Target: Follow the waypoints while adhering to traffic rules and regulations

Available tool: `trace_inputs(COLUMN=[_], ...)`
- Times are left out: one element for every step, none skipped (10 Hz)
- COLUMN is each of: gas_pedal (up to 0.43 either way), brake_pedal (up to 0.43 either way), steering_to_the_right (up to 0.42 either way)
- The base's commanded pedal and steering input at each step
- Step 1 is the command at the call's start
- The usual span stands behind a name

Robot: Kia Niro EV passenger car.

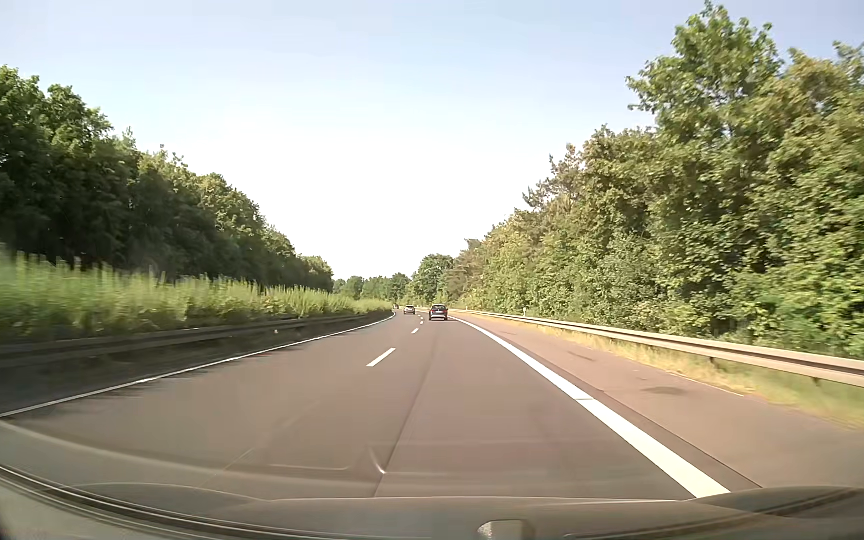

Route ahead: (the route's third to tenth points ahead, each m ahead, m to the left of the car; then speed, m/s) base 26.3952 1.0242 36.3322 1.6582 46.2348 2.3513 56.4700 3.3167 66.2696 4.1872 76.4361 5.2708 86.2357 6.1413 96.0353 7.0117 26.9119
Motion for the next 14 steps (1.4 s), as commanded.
trace_inputs(gas_pedal=[0.047, 0.047, 0.047, 0.047, 0.047, 0.047, 0.047, 0.047, 0.047, 0.047, 0.047, 0.047, 0.047, 0.047], brake_pedal=[0.024, 0.024, 0.030, 0.030, 0.030, 0.030, 0.030, 0.030, 0.030, 0.030, 0.030, 0.030, 0.030, 0.030], steering_to_the_right=[-0.005, -0.005, -0.005, -0.005, -0.005, -0.005, -0.005, -0.005, -0.005, -0.005, -0.005, -0.005, -0.005, -0.005])
